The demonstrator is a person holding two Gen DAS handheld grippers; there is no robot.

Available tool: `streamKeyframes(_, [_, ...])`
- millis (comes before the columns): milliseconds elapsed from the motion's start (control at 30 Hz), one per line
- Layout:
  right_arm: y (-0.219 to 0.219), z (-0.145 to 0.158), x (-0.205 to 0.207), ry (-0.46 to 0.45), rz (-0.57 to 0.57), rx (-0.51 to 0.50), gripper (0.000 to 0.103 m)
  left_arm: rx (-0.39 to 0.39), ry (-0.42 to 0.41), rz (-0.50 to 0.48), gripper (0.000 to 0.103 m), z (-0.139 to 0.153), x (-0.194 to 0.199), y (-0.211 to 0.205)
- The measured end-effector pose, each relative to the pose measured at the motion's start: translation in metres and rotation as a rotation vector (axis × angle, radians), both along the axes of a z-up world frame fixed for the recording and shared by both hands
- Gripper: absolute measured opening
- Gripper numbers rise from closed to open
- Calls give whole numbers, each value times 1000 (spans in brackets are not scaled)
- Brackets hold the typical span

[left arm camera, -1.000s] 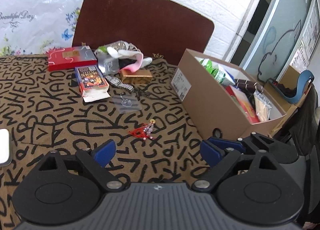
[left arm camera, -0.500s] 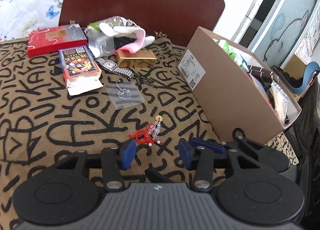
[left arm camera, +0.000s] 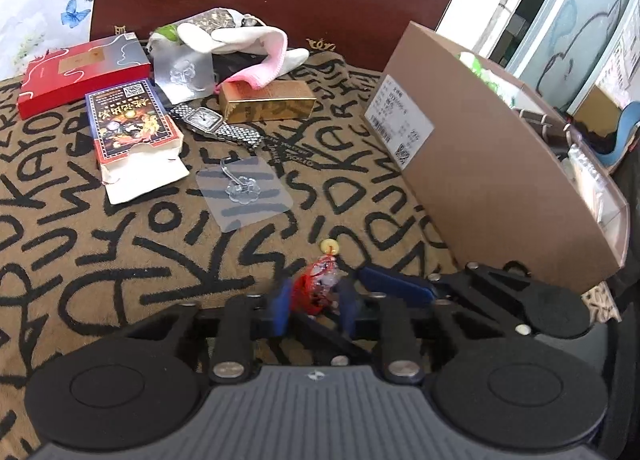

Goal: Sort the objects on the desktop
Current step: 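Move the left tool down to the small red ornament, then close the left tool on the red ornament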

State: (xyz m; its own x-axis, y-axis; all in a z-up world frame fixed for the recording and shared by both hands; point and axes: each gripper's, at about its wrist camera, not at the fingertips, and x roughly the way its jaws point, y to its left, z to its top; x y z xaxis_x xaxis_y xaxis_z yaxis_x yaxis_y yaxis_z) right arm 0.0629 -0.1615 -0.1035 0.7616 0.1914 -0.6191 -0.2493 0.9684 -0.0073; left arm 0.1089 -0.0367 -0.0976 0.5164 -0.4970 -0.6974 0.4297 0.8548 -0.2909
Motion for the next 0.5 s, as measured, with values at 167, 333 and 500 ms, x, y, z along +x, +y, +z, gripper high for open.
streamKeyframes(167, [0,-1,5,-4,11,9,44,-23,5,-1,19,-2,8,4])
streamKeyframes(333, [2,1,6,-8,29,10,31,-21,13,-9,14,-1,12,2])
streamKeyframes(500, [3,1,9,-3,26,10,27,-70,43,6,15,-3,18,5])
